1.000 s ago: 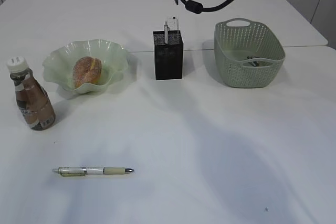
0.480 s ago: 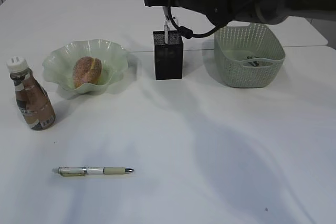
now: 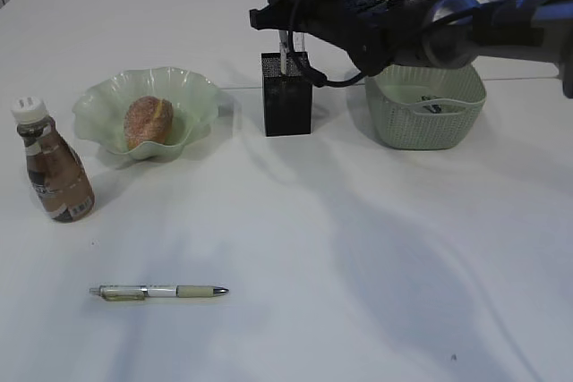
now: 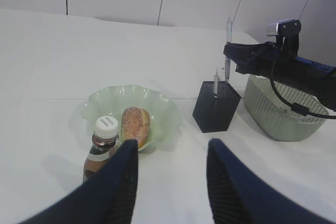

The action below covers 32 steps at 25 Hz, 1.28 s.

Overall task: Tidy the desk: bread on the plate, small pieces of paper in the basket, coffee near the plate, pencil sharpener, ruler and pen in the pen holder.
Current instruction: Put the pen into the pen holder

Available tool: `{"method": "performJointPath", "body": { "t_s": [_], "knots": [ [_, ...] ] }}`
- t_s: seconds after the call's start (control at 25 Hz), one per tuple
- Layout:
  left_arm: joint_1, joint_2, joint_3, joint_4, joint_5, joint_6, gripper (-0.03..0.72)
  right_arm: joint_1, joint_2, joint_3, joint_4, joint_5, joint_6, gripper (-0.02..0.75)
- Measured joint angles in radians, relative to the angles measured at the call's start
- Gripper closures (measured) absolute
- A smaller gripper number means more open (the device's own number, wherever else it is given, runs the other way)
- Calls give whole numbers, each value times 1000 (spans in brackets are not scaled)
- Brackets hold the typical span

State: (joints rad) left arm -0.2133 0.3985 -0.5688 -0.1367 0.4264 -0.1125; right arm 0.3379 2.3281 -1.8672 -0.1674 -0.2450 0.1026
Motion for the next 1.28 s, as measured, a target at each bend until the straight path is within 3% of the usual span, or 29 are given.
{"method": "performJointPath", "body": {
  "t_s": [1.28],
  "knots": [
    [0, 0, 0, 0, 0, 0, 384, -8, 73, 0, 6, -48, -6, 610]
  ]
}}
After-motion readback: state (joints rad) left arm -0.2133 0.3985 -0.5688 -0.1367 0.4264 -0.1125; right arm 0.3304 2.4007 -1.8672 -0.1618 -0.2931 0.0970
